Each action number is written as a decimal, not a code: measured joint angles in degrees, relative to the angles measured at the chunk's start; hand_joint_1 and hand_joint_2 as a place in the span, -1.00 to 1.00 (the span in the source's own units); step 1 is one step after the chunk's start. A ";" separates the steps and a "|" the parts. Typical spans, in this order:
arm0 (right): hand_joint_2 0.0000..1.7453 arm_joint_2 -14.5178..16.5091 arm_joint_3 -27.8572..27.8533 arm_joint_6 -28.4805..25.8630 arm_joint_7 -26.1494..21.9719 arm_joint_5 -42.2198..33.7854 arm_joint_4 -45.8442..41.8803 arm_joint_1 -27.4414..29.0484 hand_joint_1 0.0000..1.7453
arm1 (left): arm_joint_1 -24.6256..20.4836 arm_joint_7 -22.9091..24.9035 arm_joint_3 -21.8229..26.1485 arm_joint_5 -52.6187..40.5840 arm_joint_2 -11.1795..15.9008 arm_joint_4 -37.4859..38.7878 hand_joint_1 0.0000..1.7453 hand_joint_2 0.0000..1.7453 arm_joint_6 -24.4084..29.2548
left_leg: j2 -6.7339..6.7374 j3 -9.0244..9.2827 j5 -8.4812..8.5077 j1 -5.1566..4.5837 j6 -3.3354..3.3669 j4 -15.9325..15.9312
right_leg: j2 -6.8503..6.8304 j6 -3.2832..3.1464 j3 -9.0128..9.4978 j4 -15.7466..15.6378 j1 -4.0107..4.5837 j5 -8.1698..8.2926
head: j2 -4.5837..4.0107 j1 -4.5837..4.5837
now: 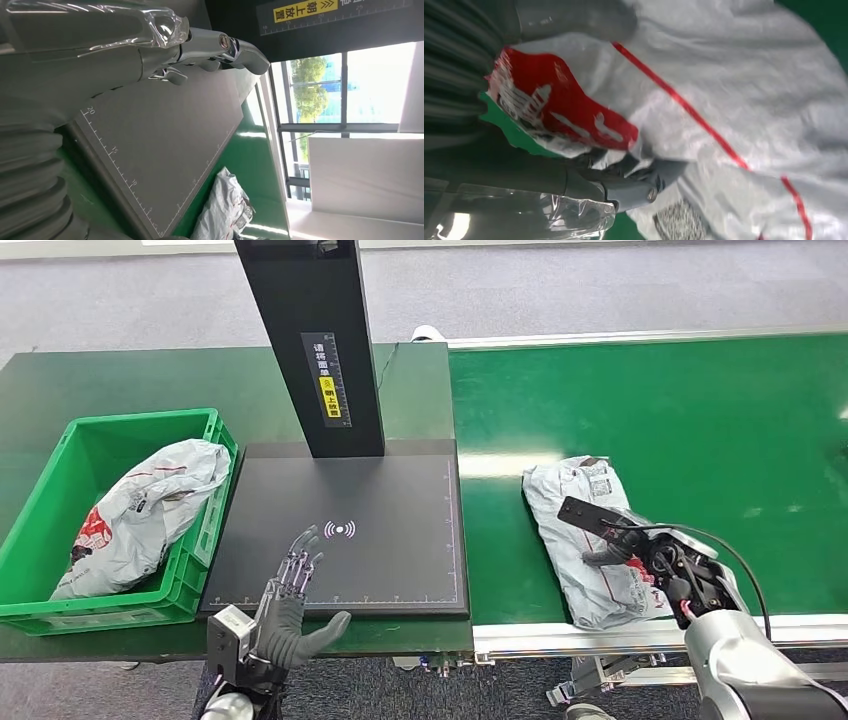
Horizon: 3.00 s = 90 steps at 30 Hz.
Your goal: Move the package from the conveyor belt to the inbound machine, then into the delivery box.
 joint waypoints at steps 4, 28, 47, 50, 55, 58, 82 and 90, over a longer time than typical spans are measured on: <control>1.00 0.02 0.65 -1.32 0.00 -0.21 0.08 -0.09 1.00 | 0.19 0.14 0.04 0.21 0.09 -0.05 -1.00 1.00 0.02 | -0.01 0.00 0.00 0.00 0.00 0.00 | 0.00 0.00 0.00 0.00 0.00 0.00 | 0.00 -0.01; 1.00 4.50 -0.39 -25.56 -11.73 -15.97 -1.82 -2.12 1.00 | 9.38 -11.97 2.21 2.23 -1.22 -17.96 -1.00 1.00 9.42 | -0.02 -0.06 0.00 0.00 0.00 -0.01 | -0.01 0.00 -0.02 0.02 0.01 -0.01 | 0.00 -0.01; 1.00 10.14 3.19 -31.99 -24.06 -15.99 -13.01 -2.00 1.00 | 9.60 -12.03 2.68 5.38 -1.63 -20.63 -1.00 1.00 9.53 | -0.08 -0.01 0.01 0.01 -0.01 -0.01 | -0.06 0.00 -0.01 0.02 0.02 -0.01 | 0.00 0.00; 1.00 10.30 3.88 -31.97 -24.00 -16.04 -13.56 -2.00 1.00 | 9.60 -12.03 2.68 5.38 -1.63 -20.62 -1.00 1.00 9.47 | -0.06 -0.02 0.01 0.00 0.00 -0.01 | -0.06 0.00 0.00 0.02 0.01 -0.01 | 0.00 0.01; 1.00 11.17 7.11 -30.19 -23.52 -12.06 -13.76 -2.60 1.00 | 9.57 -12.03 2.70 5.23 -1.63 -20.55 -1.00 1.00 9.06 | 0.03 -0.03 0.01 0.01 -0.01 -0.02 | -0.01 -0.01 0.01 0.03 0.01 0.00 | 0.00 0.01; 1.00 13.83 11.94 -27.85 -22.39 -8.59 -13.52 -3.95 1.00 | 9.30 -12.03 2.67 5.03 -1.68 -20.22 -1.00 1.00 8.82 | 0.21 0.02 0.01 0.08 -0.02 -0.03 | 0.15 -0.02 -0.05 0.04 0.09 0.00 | 0.00 -0.02; 1.00 25.59 34.39 -21.98 -17.67 -14.20 -4.96 1.14 1.00 | 3.60 -11.79 0.48 5.16 -2.27 -14.57 -1.00 1.00 4.25 | 0.13 0.00 0.03 0.15 -0.06 -0.03 | 0.10 -0.03 -0.07 0.03 0.17 -0.01 | 0.00 0.02; 1.00 25.55 34.61 -22.42 -16.41 -14.21 -3.49 1.12 1.00 | 3.21 -11.78 0.45 5.16 -2.27 -13.57 -1.00 1.00 4.14 | 0.13 0.00 0.03 0.15 -0.06 -0.03 | 0.10 -0.03 -0.07 0.03 0.17 -0.01 | 0.00 0.01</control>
